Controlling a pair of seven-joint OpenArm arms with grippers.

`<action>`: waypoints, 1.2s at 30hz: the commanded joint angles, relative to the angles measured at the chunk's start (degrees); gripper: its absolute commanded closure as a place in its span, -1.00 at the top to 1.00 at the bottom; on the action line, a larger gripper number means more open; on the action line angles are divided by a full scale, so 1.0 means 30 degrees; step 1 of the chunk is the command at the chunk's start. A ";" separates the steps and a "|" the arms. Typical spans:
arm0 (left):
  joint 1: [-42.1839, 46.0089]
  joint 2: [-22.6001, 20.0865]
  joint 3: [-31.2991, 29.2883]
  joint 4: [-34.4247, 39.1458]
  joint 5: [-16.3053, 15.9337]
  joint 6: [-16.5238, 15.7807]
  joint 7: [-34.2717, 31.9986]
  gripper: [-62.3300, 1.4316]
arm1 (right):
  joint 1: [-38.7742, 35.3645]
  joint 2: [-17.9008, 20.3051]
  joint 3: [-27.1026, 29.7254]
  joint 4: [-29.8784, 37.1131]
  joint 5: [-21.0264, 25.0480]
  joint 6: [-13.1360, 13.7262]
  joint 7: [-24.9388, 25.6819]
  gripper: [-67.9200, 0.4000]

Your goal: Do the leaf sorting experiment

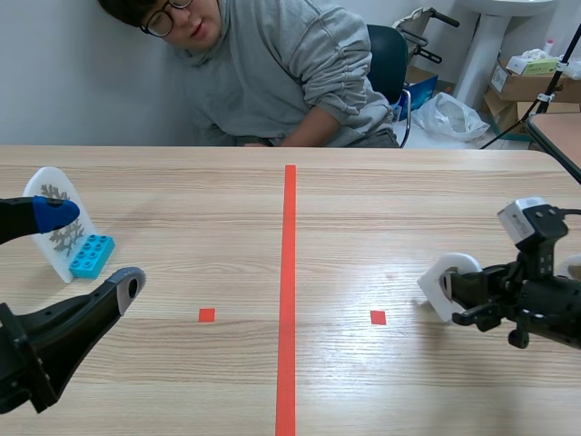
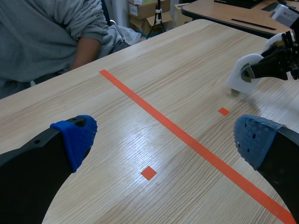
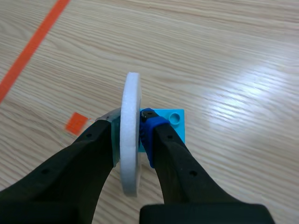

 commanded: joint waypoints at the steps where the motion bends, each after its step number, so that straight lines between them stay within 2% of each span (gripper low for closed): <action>1: -0.0066 0.0051 0.0066 0.0219 -0.0197 -0.0102 -0.0313 1.00 | 0.0029 0.0546 0.0415 0.0481 0.0328 -0.0182 0.0175 -0.97; 8: -0.0066 0.0051 0.0066 0.0219 -0.0204 -0.0102 -0.0321 1.00 | -0.0765 0.1049 0.2113 0.0481 0.0262 -0.1705 -0.0007 -0.97; 10: -0.0066 0.0051 0.0066 0.0219 -0.0204 -0.0102 -0.0321 1.00 | -0.0845 0.1180 0.2331 0.0481 0.0204 -0.1953 -0.0102 -0.97; 16: -0.0066 0.0051 0.0066 0.0219 -0.0204 -0.0102 -0.0321 1.00 | -0.1115 0.1195 0.2535 0.0459 -0.0393 -0.3672 -0.0204 -0.97; 22: -0.0066 0.0051 0.0066 0.0219 -0.0204 -0.0102 -0.0321 1.00 | -0.1217 0.1166 0.2535 0.0444 -0.0619 -0.4167 -0.0204 -0.95; 24: -0.0066 0.0051 0.0066 0.0219 -0.0204 -0.0102 -0.0321 1.00 | -0.1275 0.1144 0.2535 0.0444 -0.0685 -0.4554 -0.0197 -0.84; 29: -0.0066 0.0051 0.0066 0.0219 -0.0204 -0.0102 -0.0321 1.00 | -0.1421 0.1144 0.2535 0.0444 -0.0750 -0.4612 -0.0197 -0.45; 36: -0.0066 0.0051 0.0066 0.0219 -0.0204 -0.0102 -0.0321 1.00 | -0.1421 0.1144 0.2535 0.0444 -0.0750 -0.4612 -0.0189 -0.05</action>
